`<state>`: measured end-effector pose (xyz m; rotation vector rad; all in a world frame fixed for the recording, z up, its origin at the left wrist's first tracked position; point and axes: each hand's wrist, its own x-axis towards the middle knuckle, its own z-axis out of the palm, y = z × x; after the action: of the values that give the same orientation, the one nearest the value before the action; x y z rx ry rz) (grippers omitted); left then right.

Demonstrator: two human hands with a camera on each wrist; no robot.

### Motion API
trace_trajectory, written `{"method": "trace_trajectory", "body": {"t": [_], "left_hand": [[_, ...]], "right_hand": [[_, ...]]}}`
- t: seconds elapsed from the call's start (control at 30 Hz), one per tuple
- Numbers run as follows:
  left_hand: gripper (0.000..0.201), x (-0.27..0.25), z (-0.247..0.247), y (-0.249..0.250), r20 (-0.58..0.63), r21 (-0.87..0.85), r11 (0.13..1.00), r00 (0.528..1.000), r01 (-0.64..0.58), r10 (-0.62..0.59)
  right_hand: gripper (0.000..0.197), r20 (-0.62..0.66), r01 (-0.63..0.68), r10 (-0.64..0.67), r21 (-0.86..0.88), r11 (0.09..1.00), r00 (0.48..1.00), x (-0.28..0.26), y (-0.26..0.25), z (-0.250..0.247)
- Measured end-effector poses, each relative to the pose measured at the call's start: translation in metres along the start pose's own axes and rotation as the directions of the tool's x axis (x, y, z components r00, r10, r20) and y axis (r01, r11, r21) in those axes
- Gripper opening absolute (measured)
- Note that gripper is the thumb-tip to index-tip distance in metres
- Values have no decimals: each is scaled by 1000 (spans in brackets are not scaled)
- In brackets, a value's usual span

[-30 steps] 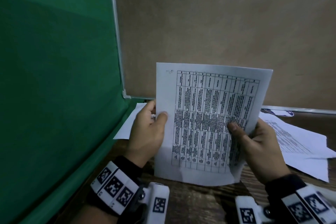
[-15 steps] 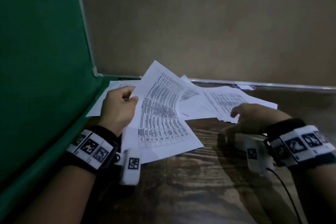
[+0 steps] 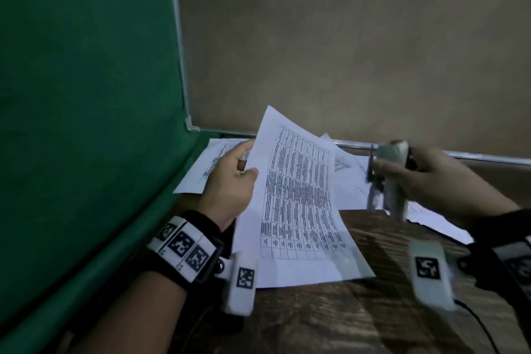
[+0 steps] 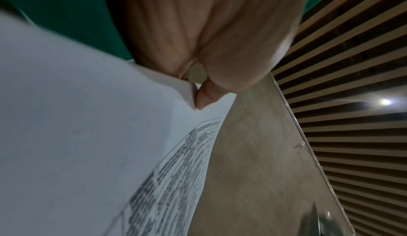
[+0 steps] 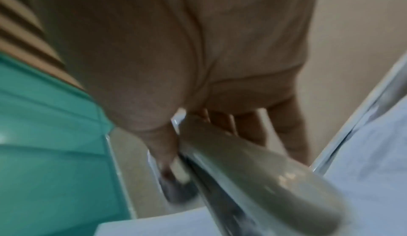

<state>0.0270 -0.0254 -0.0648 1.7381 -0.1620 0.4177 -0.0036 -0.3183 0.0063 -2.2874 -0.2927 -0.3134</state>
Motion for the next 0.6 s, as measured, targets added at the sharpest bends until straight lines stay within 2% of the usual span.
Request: {"method": "trace_trajectory", "body": {"t": [0.03,0.07,0.13,0.23,0.3,0.37,0.53,0.6], "left_hand": [[56,-1,1,1,12,2,1000,1000,-10,10],[56,-2,2,3,21,-1,1000,1000,-19,19],[58,-6,5,4,64,-8,999,997,-33,33],[62,-10,10,6,172,-13,1000,985,-23,25],[65,-12,14,6,206,6,998,977,-60,58],[66,-13,16,8,223,9,994,969,-107,103],[65,-21,21,15,253,-10,988,956,-153,150],[61,-23,24,15,269,-16,986,949,-166,164]], "right_hand": [[26,-90,70,-51,217,974,995,7,-10,9],[26,-177,128,-58,419,899,983,16,-19,17],[30,-296,240,-26,717,654,955,34,-37,35],[15,-431,389,58,857,337,901,51,-59,52],[12,-486,458,106,863,213,867,58,-65,58],[10,-494,468,130,864,188,860,62,-67,62],[13,-472,433,100,860,269,876,63,-62,66],[12,-452,415,104,873,257,886,63,-62,64]]}}
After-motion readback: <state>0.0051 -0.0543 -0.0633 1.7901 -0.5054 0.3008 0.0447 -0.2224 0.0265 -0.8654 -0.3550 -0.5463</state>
